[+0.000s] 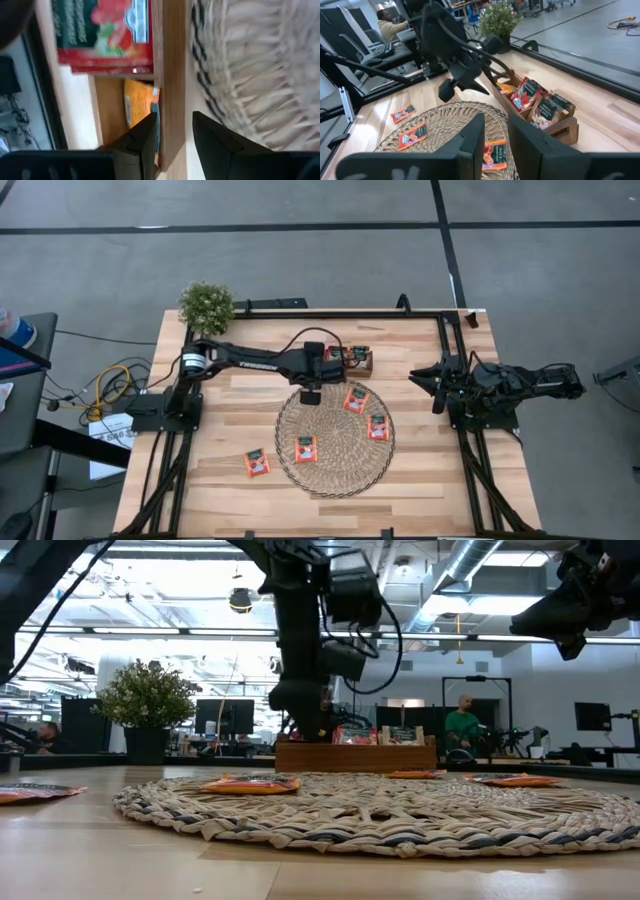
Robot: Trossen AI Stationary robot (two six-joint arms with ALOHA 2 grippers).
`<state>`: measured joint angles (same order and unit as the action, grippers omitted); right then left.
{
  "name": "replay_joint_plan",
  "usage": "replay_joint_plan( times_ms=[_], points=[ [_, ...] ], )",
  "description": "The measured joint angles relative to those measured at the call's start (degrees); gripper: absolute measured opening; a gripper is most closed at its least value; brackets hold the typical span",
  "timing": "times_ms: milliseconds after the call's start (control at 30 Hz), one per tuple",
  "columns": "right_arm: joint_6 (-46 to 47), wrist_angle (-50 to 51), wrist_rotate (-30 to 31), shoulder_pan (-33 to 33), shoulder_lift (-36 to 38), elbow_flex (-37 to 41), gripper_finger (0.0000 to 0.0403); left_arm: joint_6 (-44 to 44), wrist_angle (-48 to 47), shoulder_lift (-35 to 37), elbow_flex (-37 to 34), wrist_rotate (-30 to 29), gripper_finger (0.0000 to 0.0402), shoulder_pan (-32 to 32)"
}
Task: Pick & Place Tea
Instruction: Put the orange tea bag into the left section of the wooden organizer
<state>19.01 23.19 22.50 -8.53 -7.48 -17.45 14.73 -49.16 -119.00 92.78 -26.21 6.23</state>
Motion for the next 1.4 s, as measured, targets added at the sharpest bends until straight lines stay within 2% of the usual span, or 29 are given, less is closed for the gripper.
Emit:
replay_joint_plan(
  times_ms=[367, 667, 1100, 1400],
  points=[
    [0.0, 0.5, 0.0, 0.0, 0.0, 0.0, 0.0077, 0.0, 0.6, -1.3, -0.1, -3.7, 0.0117, 1.5],
    [0.0, 0.5, 0.0, 0.0, 0.0, 0.0, 0.0077, -0.2, 1.4, -1.3, -0.1, -4.2, 0.0117, 2.4],
    [0.0, 0.5, 0.0, 0.0, 0.0, 0.0, 0.0077, -0.1, 1.7, -1.3, -0.1, -9.2, 0.0117, 2.4],
    [0.0, 0.5, 0.0, 0.0, 0.0, 0.0, 0.0077, 5.1, 6.7, -1.3, -0.1, -14.9, 0.0117, 2.7]
  ],
)
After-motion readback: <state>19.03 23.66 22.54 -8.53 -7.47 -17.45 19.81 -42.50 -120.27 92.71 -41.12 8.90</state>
